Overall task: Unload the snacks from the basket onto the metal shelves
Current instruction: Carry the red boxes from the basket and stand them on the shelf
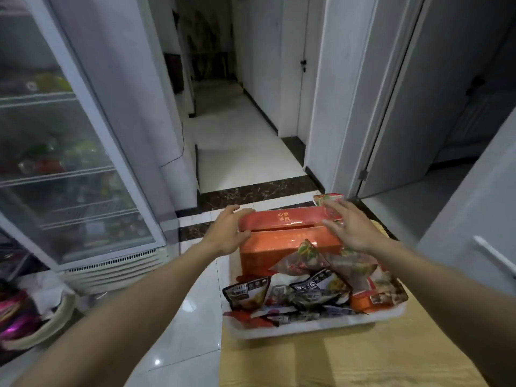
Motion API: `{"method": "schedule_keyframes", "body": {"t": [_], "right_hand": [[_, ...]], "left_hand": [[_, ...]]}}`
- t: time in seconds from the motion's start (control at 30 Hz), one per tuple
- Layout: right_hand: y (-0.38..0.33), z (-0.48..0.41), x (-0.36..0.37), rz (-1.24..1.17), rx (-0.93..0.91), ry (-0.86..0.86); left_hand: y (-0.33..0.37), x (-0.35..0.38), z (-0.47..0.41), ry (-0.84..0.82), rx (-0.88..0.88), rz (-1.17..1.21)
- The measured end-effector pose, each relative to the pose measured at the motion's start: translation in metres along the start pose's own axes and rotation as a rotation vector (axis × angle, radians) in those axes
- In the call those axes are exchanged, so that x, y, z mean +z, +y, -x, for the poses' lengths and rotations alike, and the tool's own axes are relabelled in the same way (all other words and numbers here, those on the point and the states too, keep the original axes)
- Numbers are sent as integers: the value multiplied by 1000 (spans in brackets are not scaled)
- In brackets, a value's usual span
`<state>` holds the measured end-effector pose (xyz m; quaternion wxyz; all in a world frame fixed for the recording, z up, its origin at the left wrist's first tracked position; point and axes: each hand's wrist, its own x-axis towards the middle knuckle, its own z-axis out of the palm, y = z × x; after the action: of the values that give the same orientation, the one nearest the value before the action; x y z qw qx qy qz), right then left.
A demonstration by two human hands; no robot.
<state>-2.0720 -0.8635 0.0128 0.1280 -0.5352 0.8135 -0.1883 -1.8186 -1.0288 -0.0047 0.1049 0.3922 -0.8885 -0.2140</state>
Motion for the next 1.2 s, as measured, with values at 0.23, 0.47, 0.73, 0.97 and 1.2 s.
{"method": "schedule_keyframes", "body": {"t": [0.23,0.47,0.73,0.97,1.2], "right_hand": [[37,-61,21,-190,109,-223],[41,-81,31,-528,189,-230],[38,-83,33,-676,151,-132],[20,-75,12,-786,38,-108],[-12,-66,-21,-819,-154,42]], "left_hand": [[-21,17,-48,-176,-111,288],[-35,27,-70,-158,-124,668],[-38,15,-76,-15,-33,725],[-15,-46,-75,43,25,883],[17,-115,-64,197,106,857]]}}
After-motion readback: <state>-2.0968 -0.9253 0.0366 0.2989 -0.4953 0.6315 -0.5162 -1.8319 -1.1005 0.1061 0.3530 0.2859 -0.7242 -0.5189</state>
